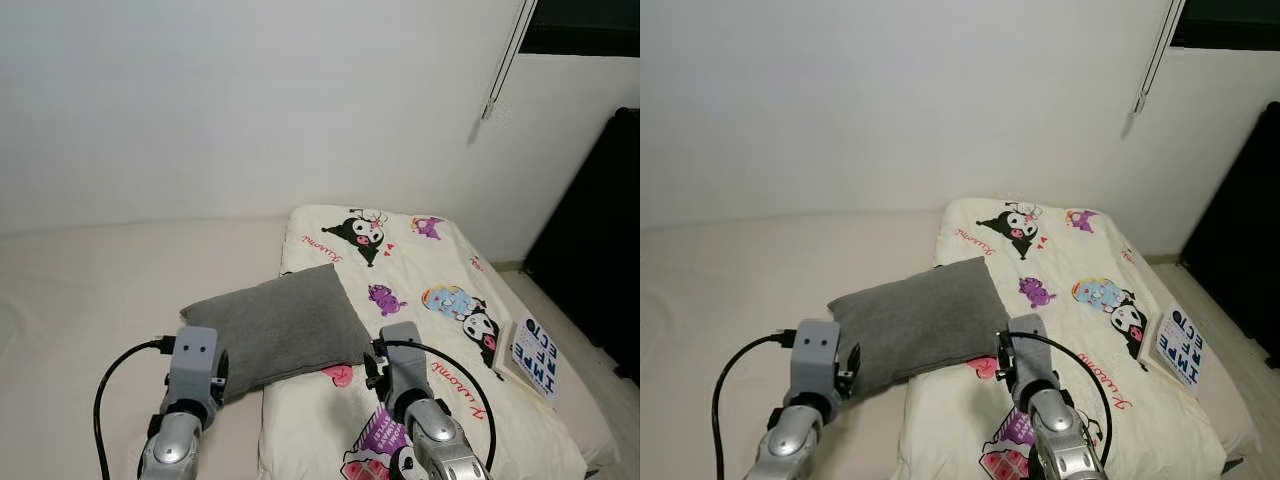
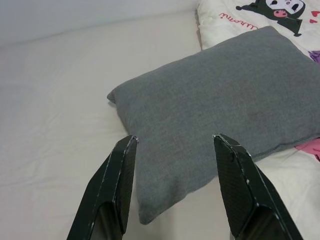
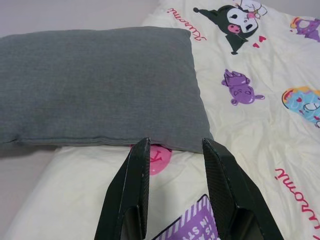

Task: Clean up the room

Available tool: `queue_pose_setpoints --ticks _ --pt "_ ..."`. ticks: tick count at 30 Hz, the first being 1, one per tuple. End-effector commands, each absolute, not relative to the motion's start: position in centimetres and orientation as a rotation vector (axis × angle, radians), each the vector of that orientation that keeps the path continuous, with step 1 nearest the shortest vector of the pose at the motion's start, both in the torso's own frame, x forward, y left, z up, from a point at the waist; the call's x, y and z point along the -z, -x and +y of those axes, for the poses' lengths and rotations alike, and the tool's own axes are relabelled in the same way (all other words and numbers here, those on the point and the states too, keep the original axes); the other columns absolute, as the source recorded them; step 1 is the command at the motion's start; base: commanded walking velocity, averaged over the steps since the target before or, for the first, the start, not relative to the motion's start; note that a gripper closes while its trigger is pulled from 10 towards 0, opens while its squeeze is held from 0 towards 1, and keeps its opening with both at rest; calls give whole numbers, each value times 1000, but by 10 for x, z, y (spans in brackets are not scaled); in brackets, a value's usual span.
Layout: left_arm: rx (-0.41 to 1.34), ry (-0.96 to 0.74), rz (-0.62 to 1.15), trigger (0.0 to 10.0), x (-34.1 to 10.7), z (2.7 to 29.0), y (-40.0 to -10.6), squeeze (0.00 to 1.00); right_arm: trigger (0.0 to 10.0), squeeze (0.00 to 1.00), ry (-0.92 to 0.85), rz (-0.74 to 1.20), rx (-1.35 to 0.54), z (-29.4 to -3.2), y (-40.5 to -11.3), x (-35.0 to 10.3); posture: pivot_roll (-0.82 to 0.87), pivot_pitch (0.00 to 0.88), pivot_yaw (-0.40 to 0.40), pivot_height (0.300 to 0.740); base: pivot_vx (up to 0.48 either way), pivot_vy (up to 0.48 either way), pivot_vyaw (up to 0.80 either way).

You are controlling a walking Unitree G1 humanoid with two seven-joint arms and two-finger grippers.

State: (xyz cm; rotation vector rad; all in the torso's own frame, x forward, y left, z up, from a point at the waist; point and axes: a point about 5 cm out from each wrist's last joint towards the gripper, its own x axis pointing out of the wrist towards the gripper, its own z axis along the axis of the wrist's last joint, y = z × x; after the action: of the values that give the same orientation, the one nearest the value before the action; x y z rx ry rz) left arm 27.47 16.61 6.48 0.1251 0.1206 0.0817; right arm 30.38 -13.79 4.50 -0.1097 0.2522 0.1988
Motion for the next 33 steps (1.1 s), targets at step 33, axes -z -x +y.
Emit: queue_pose_setpoints --ticks 33 --pt "-40 -128 137 10000 -64 164 -272 0 10000 0 58 257 -220 -132 -296 -40 -3 92 -39 610 0 0 0"
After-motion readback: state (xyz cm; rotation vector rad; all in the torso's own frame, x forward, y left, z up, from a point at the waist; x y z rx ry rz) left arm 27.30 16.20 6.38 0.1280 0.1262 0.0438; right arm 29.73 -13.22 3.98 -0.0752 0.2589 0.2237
